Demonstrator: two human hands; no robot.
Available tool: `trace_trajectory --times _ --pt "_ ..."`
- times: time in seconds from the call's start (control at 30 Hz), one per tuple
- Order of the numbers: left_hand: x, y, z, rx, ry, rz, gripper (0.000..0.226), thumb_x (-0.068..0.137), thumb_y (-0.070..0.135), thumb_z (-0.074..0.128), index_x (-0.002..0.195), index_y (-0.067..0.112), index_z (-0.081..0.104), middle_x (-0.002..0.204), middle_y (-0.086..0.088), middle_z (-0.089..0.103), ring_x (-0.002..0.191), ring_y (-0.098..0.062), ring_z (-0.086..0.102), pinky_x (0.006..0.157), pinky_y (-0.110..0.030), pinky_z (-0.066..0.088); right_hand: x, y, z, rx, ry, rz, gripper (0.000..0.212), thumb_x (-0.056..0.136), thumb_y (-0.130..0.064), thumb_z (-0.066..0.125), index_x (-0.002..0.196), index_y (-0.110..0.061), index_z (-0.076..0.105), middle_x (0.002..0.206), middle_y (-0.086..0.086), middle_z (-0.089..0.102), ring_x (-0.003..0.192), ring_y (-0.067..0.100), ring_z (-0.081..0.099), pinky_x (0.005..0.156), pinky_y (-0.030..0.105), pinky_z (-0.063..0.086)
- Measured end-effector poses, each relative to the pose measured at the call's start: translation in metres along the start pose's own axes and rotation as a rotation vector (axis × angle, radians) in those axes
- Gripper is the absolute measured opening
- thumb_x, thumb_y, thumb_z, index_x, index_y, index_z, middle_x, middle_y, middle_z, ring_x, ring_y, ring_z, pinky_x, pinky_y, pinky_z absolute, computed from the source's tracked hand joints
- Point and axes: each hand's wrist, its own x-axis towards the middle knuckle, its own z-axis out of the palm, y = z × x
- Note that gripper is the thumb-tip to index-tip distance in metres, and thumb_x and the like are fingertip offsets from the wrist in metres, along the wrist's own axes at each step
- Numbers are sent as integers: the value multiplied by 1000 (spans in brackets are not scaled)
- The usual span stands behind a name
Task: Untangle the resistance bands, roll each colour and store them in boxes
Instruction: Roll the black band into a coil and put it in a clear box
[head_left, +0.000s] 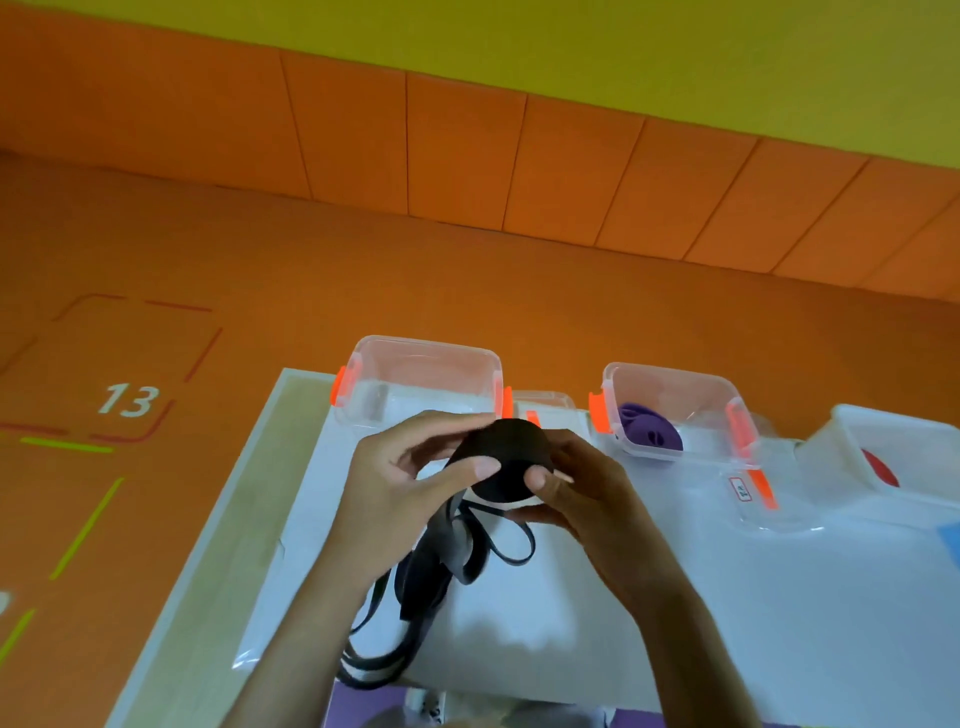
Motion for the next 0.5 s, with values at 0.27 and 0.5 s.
trace_trajectory --times 0.27,0.5 --pt "1 2 0 47 81 86 33 82 20 90 109 39 83 117 9 79 116 -19 72 99 -27 57 15 -10 -1 -32 55 -98 27 90 -15 79 116 -15 71 115 11 76 105 33 77 84 36 64" --pt "7 2 -15 185 48 56 33 82 34 86 113 42 79 115 14 79 114 -19 74 98 -31 58 24 -15 3 -4 -99 10 42 91 -16 71 127 -19 49 121 13 75 101 40 77 76 39 66"
